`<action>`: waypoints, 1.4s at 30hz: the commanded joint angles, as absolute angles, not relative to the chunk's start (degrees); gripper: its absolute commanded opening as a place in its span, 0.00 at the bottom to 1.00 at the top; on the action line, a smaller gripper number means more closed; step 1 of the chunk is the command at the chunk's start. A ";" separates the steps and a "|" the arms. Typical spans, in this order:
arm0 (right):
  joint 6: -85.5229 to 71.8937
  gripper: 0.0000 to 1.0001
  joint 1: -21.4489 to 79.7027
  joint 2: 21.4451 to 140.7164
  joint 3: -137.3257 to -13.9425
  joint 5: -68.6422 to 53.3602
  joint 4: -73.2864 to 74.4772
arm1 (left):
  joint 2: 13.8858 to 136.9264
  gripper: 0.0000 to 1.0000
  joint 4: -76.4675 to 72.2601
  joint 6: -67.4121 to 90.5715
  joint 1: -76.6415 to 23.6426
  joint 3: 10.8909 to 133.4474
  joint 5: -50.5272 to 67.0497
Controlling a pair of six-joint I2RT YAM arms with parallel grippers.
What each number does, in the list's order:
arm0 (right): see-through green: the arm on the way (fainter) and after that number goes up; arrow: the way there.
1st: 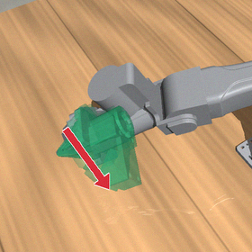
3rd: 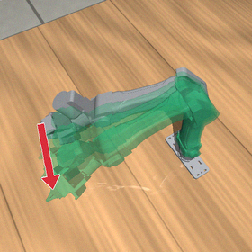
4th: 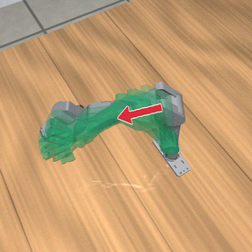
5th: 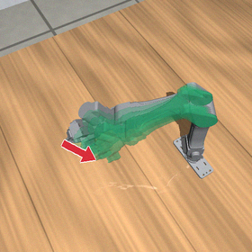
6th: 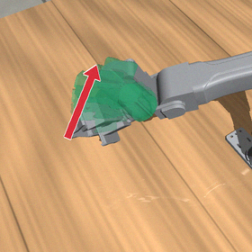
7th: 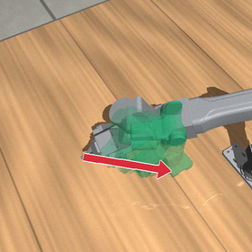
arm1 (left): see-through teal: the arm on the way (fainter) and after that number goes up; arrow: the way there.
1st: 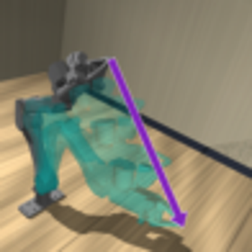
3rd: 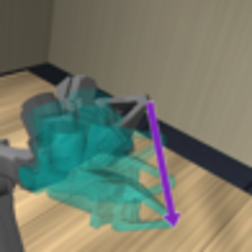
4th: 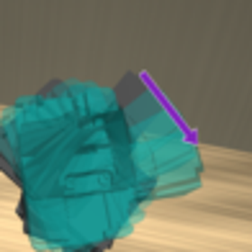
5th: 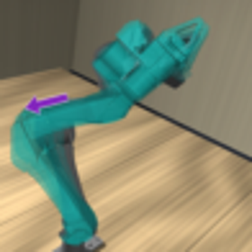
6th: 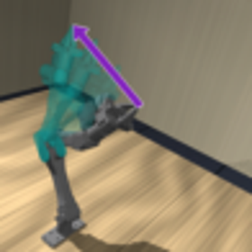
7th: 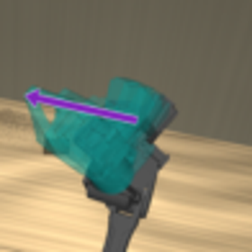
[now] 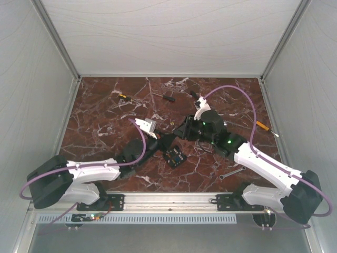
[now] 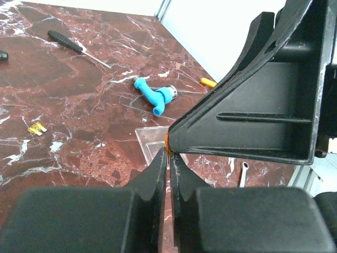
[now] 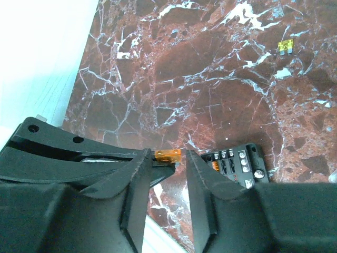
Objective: Snap on the fuse box
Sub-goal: Pick up the fuse from the center of the board.
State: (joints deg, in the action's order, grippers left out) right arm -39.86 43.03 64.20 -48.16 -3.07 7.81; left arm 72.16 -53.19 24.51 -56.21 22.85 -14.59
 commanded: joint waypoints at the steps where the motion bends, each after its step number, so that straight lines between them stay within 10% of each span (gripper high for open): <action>1: -33.39 0.32 40.40 61.85 -48.85 -6.47 7.33 | 70.15 0.00 -57.99 20.72 -56.13 23.06 -13.78; 20: -2.44 0.35 33.52 63.33 -59.76 -42.70 18.69 | 60.46 0.00 -49.36 25.28 -36.69 23.42 40.33; 42: 5.34 0.23 37.79 67.49 -63.82 -51.09 25.71 | 61.46 0.00 -51.00 27.95 -36.65 26.73 50.77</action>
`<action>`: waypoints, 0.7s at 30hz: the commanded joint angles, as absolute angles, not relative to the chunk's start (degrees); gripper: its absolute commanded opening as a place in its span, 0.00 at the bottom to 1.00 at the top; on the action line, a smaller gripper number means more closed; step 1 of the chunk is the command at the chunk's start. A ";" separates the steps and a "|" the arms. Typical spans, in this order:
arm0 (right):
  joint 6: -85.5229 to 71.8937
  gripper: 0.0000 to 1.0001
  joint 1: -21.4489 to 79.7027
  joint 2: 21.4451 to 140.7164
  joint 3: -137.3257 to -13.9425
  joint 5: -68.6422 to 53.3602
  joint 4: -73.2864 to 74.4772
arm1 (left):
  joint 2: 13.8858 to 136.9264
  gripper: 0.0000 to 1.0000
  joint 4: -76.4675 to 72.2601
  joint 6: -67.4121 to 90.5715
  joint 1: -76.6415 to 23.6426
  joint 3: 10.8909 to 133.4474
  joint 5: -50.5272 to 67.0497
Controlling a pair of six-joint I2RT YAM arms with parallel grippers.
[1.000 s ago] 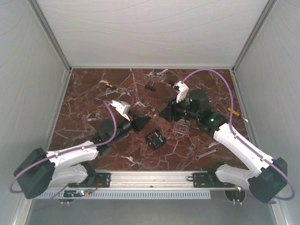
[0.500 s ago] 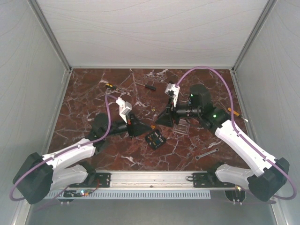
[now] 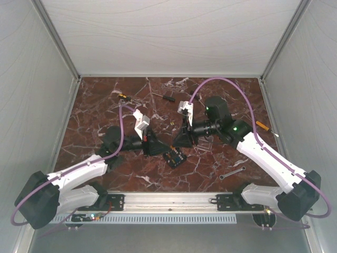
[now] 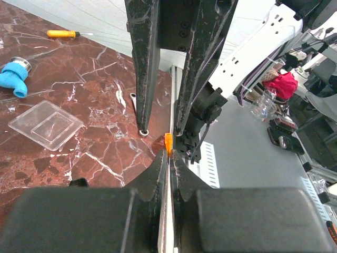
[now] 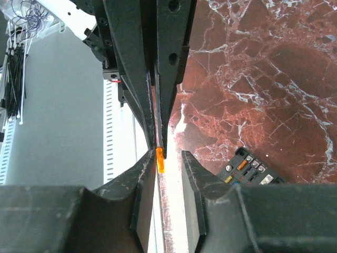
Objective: Snap on the fuse box
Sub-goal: Pick up the fuse from the center of the board.
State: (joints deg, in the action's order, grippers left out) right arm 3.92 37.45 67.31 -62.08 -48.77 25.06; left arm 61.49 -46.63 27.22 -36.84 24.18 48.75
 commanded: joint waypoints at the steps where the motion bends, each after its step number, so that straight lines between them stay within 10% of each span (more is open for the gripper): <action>1: 5.40 0.22 37.87 67.47 -63.81 -51.31 25.70 | 61.47 0.00 -51.25 28.28 -36.65 26.72 50.80; 21: 6.49 0.13 38.68 67.93 -63.28 -52.27 26.19 | 63.21 0.00 -54.24 31.05 -36.65 26.77 50.63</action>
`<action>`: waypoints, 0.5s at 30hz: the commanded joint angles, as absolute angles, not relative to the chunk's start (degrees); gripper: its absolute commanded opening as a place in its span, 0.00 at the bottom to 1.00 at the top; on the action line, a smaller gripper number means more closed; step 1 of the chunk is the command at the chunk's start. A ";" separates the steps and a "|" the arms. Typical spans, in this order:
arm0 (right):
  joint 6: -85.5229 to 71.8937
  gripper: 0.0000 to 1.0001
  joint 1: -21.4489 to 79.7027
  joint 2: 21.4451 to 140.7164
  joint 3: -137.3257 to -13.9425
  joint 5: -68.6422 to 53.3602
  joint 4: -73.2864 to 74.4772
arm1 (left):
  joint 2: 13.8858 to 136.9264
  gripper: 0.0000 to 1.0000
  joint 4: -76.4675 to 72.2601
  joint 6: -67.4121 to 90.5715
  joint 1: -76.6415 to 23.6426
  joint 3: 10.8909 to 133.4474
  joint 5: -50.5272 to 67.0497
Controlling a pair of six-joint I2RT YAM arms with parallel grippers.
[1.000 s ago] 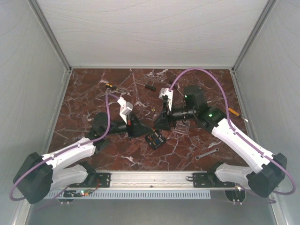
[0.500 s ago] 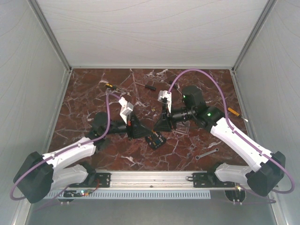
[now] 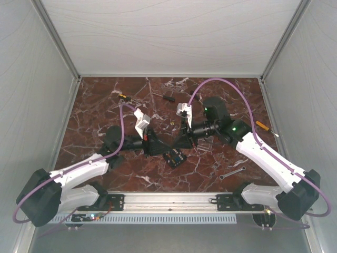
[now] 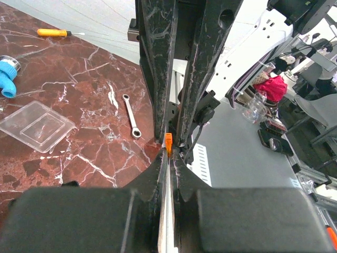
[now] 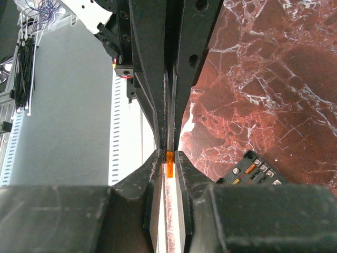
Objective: Snap on the fuse box
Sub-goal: Pick up the fuse from the center of the board.
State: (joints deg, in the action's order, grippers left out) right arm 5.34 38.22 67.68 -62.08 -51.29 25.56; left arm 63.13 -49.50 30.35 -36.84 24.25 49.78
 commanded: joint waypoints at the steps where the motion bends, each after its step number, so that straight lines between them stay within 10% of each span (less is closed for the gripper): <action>1: 6.50 0.13 38.75 68.00 -63.24 -52.16 26.24 | 63.23 0.00 -54.49 31.22 -36.65 26.68 50.69; 15: 5.97 0.00 38.76 66.78 -62.60 -49.22 25.46 | 63.70 0.01 -51.91 30.86 -36.54 25.84 48.82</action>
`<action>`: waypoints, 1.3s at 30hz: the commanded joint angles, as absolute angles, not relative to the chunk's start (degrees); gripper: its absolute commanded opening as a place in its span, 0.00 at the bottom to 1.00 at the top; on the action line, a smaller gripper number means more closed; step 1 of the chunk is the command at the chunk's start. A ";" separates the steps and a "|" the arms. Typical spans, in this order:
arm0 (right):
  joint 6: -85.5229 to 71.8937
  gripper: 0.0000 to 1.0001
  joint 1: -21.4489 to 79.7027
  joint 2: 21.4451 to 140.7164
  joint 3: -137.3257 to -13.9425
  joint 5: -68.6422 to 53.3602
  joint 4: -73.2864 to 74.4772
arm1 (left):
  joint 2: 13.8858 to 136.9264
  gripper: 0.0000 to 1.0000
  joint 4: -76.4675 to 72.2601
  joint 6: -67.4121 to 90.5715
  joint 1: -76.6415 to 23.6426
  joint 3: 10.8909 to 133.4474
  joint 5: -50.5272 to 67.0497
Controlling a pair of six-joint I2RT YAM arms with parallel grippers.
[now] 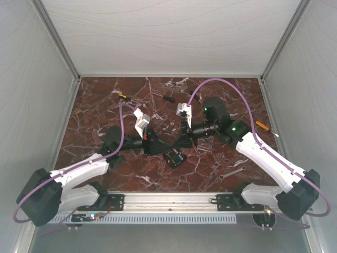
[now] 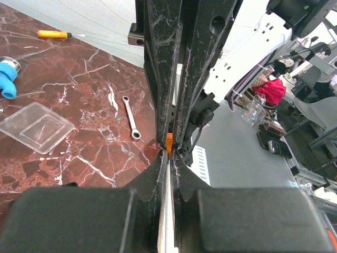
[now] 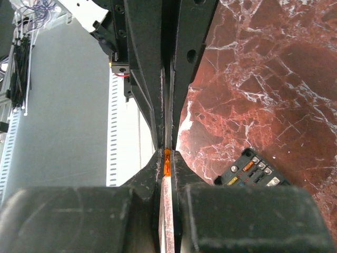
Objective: Snap on the fuse box
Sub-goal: Pick up the fuse from the center of the board, then install the fuse at the fuse box base.
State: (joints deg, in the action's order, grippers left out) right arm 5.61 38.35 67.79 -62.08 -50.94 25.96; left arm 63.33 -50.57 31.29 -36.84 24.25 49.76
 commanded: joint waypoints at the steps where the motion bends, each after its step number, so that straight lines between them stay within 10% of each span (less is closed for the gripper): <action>1: 5.79 0.00 38.76 66.61 -62.46 -48.20 25.41 | 63.58 0.05 -51.14 30.85 -36.47 25.55 48.05; 18: -0.70 0.00 50.73 75.50 -55.95 -6.23 17.24 | 61.13 0.49 -25.69 41.18 -33.60 21.74 21.05; 39: -8.17 0.00 52.92 87.15 -47.76 2.41 1.69 | 82.68 0.42 -33.16 54.75 -32.12 21.36 24.74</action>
